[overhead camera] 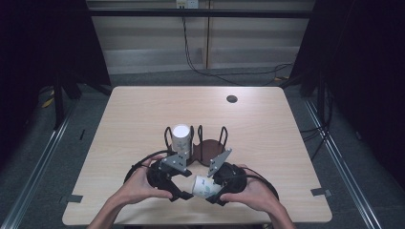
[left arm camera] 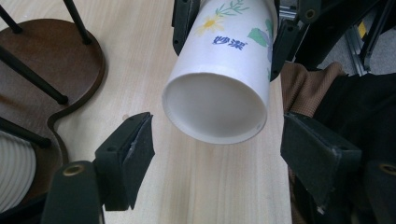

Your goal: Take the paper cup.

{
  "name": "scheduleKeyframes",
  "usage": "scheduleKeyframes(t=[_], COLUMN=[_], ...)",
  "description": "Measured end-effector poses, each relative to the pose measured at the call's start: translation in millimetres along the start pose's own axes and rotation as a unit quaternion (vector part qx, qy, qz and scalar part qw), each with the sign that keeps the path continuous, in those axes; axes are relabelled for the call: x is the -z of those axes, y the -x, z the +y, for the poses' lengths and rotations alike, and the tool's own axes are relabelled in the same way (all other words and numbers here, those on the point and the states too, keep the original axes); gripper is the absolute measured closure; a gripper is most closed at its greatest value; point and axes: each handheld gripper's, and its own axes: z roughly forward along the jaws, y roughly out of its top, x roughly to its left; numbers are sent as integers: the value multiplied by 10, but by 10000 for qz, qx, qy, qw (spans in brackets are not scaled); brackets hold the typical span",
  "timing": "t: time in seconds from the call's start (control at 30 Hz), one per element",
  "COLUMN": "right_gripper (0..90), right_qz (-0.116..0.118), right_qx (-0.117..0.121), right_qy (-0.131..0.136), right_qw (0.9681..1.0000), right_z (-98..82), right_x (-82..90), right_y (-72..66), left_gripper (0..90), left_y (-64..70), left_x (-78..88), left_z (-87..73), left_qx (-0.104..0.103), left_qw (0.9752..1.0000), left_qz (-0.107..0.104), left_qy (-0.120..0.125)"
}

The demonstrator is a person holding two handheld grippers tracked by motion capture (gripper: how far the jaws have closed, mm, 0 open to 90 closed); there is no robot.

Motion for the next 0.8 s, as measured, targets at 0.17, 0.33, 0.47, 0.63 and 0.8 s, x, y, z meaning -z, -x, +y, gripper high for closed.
scheduleKeyframes(t=[0.17, 0.33, 0.47, 0.63, 0.8], right_gripper=[327, 327, 327, 327, 326], right_qz=[11, 6, 51, 55, 63], right_qx=[39, 114, 212, 225, 260], right_qy=[-72, -40, -26, -43, -12], right_qw=[10000, 9999, 9998, 9997, 9996], right_z=[18, 38, 77, 99, 98], right_x=[-26, -46, -61, -81, -76], right_y=[-22, -38, -86, -100, -104], left_gripper=[248, 246, 244, 292, 320], left_y=[-9, -16, -25, -11, 3], left_x=[-41, -77, -88, -68, -81], left_z=[5, 2, 6, 26, 48], left_qx=[49, 69, 88, 49, -37], left_qw=[9999, 9997, 9994, 9995, 9993], left_qz=[-98, -116, -238, -297, -314], left_qy=[-129, -215, -233, -126, -214])
